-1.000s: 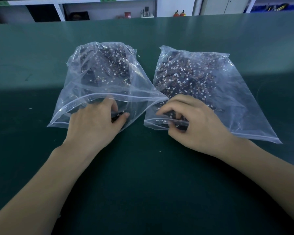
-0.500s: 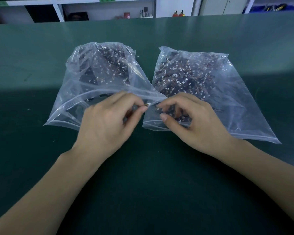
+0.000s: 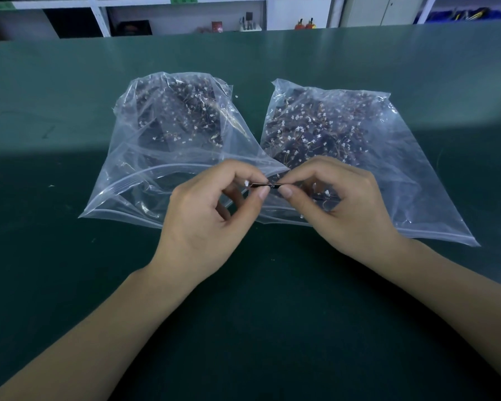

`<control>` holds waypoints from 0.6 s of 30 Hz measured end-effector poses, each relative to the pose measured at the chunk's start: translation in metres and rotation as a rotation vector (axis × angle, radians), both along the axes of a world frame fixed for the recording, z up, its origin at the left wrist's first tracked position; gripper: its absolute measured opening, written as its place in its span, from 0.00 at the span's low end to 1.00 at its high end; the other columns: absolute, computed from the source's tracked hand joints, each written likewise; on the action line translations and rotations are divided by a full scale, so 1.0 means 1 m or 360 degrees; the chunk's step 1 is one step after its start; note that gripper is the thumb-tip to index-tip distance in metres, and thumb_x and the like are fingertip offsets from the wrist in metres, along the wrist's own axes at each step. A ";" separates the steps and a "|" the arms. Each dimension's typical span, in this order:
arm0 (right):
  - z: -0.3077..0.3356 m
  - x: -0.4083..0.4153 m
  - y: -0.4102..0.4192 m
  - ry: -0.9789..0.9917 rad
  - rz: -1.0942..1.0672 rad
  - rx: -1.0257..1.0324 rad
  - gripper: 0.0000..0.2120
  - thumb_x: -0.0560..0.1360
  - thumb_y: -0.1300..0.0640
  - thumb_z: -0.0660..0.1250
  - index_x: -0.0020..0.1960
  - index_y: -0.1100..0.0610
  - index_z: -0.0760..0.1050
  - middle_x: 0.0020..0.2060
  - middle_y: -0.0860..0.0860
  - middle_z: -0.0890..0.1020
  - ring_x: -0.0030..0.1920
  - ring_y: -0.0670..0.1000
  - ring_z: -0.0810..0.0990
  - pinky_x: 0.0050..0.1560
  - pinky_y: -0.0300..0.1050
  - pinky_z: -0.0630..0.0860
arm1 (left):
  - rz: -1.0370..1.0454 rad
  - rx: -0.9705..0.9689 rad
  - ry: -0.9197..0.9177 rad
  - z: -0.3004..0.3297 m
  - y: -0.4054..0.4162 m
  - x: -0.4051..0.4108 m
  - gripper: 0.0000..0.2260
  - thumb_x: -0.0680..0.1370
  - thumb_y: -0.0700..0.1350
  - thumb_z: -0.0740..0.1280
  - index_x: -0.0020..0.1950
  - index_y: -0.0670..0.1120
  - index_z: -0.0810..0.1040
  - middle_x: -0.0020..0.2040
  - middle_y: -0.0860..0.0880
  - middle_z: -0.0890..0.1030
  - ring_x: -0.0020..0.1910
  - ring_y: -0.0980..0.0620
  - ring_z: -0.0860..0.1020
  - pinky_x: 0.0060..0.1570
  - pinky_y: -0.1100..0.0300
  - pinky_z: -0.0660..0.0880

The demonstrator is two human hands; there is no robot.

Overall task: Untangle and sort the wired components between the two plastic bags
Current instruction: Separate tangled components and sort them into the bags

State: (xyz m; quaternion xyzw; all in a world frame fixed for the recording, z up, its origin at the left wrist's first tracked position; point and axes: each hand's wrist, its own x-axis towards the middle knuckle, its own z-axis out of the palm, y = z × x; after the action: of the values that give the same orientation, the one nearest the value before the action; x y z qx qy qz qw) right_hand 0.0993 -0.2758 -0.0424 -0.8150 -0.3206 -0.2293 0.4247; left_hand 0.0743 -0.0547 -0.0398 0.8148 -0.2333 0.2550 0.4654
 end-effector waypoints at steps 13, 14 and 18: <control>-0.001 -0.001 0.000 -0.0033 0.0001 -0.0072 0.02 0.81 0.61 0.73 0.50 0.59 0.84 0.43 0.50 0.83 0.42 0.52 0.80 0.44 0.46 0.76 | 0.0032 0.0079 -0.0044 -0.003 0.001 0.001 0.03 0.81 0.42 0.74 0.52 0.48 0.82 0.47 0.59 0.82 0.45 0.51 0.83 0.36 0.56 0.77; 0.000 0.000 0.000 -0.0038 -0.0002 -0.0071 0.02 0.81 0.62 0.73 0.50 0.59 0.84 0.42 0.51 0.83 0.42 0.52 0.80 0.43 0.45 0.76 | 0.0043 0.0085 -0.0060 -0.002 0.002 0.001 0.02 0.81 0.42 0.74 0.52 0.48 0.83 0.47 0.59 0.82 0.45 0.51 0.83 0.36 0.56 0.77; 0.001 0.001 -0.001 -0.0061 -0.0001 -0.0089 0.02 0.81 0.62 0.73 0.49 0.59 0.84 0.42 0.51 0.83 0.41 0.52 0.80 0.42 0.46 0.76 | 0.0050 0.0153 -0.0088 0.000 0.004 0.002 0.02 0.81 0.42 0.75 0.51 0.48 0.84 0.47 0.57 0.81 0.45 0.50 0.82 0.36 0.56 0.77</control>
State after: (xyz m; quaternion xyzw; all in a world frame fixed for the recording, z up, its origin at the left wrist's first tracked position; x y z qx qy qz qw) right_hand 0.1005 -0.2769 -0.0410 -0.8222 -0.3345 -0.2360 0.3956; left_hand 0.0764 -0.0511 -0.0400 0.8324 -0.2453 0.2732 0.4150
